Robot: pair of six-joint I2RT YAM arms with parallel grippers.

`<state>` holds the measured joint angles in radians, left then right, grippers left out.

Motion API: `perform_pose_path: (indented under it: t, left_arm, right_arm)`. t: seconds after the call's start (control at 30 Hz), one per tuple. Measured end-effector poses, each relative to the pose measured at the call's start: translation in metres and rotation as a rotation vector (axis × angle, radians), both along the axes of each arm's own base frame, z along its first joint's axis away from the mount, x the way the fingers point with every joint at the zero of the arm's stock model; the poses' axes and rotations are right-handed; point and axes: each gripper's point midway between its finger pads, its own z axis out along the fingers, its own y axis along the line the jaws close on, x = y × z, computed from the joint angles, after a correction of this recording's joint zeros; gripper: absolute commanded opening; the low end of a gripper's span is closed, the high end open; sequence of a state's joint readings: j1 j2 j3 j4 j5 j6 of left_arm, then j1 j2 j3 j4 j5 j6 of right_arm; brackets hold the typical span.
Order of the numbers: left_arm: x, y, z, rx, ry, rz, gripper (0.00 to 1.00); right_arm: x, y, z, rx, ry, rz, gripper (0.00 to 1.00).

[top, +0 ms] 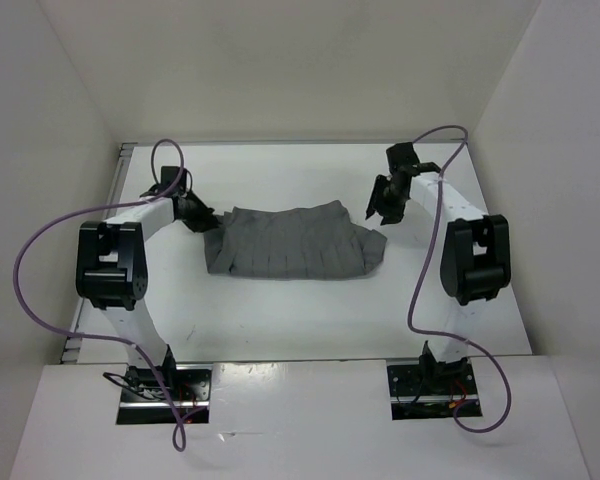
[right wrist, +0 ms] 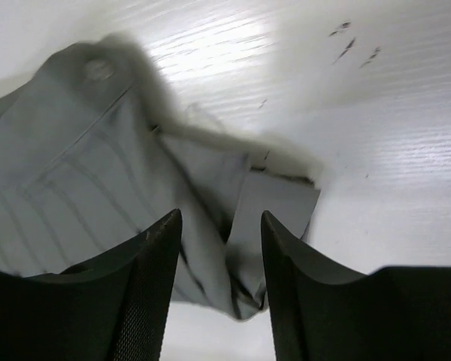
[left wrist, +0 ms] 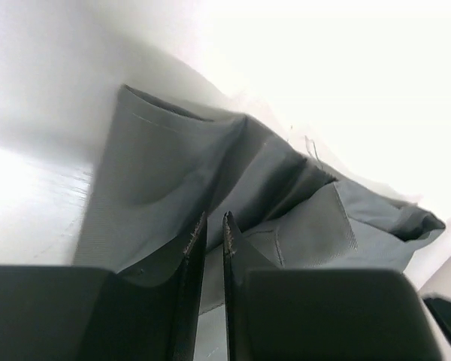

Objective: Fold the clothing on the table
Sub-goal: Fold the skirt

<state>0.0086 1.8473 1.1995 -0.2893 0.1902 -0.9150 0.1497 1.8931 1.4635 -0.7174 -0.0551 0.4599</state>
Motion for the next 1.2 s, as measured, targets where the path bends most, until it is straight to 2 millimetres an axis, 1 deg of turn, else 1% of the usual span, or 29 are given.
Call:
perform_pose_path:
  t: [0.13,0.2,0.23,0.4,0.47,0.6,0.67,0.73,0.9,1.03,1.2]
  left_arm:
    - [0.001,0.008,0.002,0.012,-0.007,0.016,0.21]
    - [0.001,0.01,0.001,0.016,-0.005,0.016,0.22]
    - [0.001,0.011,0.001,0.02,-0.007,0.012,0.22]
    - [-0.004,0.011,-0.001,0.023,0.0,0.007,0.22]
    - [-0.006,0.011,-0.002,0.023,0.004,0.006,0.22]
    - [-0.011,0.011,-0.007,0.023,0.018,0.006,0.22]
    - [-0.013,0.01,-0.007,0.022,0.022,0.006,0.22]
    - [-0.012,0.01,-0.006,0.021,0.016,0.005,0.22]
    - [-0.015,0.01,-0.009,0.018,0.02,0.003,0.22]
    - [-0.023,0.009,-0.014,0.016,0.038,0.002,0.22]
    - [-0.032,0.008,-0.022,0.011,0.062,0.0,0.22]
  right_arm:
    - [-0.01,0.018,0.032,0.085,-0.061,0.089,0.53]
    - [-0.017,0.028,0.035,0.137,-0.062,0.132,0.53]
    - [-0.022,0.032,0.033,0.16,-0.05,0.15,0.53]
    - [-0.055,0.051,0.007,0.25,0.058,0.221,0.53]
    - [-0.064,0.057,0.0,0.28,0.09,0.242,0.53]
    - [-0.074,0.066,-0.01,0.32,0.131,0.275,0.53]
    - [-0.076,0.071,-0.014,0.331,0.144,0.293,0.5]
    - [-0.078,0.075,-0.017,0.342,0.152,0.308,0.5]
    - [-0.078,0.074,-0.022,0.33,0.158,0.307,0.5]
    - [-0.074,0.065,-0.025,0.273,0.144,0.283,0.5]
    - [-0.067,0.055,-0.023,0.208,0.116,0.246,0.5]
